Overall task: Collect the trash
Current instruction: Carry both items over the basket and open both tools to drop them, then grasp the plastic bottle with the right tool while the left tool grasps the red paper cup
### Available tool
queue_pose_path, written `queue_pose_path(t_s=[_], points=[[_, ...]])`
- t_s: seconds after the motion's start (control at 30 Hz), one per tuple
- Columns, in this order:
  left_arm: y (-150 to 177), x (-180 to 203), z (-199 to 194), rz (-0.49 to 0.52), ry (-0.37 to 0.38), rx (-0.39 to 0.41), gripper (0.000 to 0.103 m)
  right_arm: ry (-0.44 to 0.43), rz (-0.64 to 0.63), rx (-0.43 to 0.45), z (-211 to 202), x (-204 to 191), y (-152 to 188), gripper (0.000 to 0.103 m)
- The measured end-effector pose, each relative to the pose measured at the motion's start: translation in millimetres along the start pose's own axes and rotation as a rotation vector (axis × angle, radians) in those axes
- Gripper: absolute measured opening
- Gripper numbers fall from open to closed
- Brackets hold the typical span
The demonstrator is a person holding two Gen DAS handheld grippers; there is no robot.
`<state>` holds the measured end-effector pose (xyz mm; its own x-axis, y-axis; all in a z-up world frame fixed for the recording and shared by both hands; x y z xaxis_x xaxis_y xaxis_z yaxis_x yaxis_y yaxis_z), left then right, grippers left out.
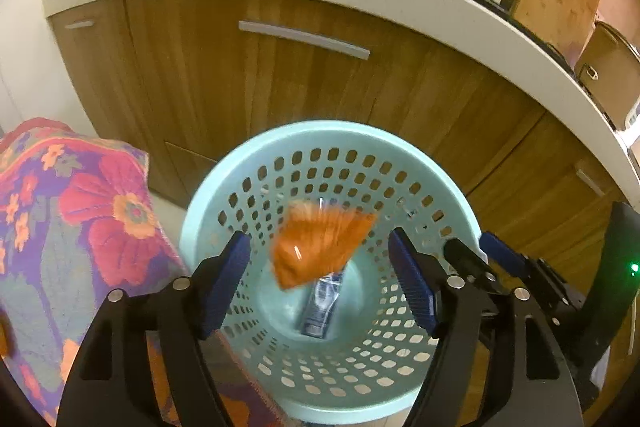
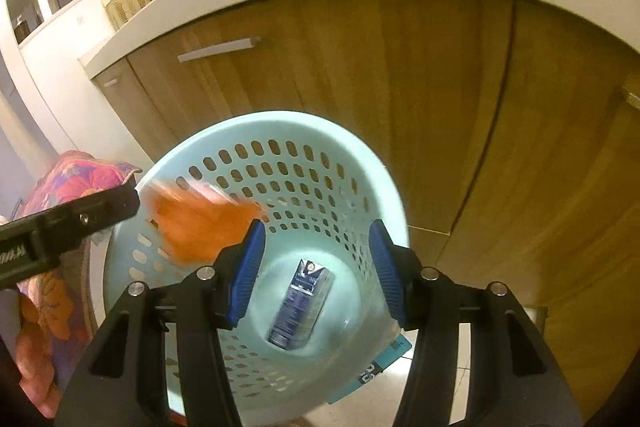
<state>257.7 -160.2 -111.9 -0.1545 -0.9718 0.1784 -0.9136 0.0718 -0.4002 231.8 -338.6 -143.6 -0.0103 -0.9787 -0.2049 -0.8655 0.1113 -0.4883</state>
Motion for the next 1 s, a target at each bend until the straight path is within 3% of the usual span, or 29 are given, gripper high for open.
queue_pose_path(t_s=[0.23,0.6,0.77,1.0], points=[[18,-10,-47,0.005,0.008,0.111,0.070,-0.006,-0.047,0.100,-45,-19,7,0.050],[78,-55,-158,-0.045,-0.020,0.295,0.070,-0.049,-0.209,0.275,-125,-108,16,0.050],[113,-85,-208,-0.097,-0.097,0.373,0.074,-0.098,-0.316,0.283,-137,-164,32,0.050],[181,-157,-259,-0.234,-0.226,0.432,0.079,-0.212,-0.454,0.256,-143,-245,73,0.050]])
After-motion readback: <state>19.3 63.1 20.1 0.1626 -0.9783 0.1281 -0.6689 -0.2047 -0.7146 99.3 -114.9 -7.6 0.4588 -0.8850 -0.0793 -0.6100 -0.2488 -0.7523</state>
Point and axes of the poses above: each gripper's, at about its wrist camera, not at the fingertips, and z roughly the way its jaws point, x to its right, y to its underside, the point moved 3 cm from there along z, roughly the way its jaws point, and after that the axes turned 13 degrees about -x, right-handed, at the moved point
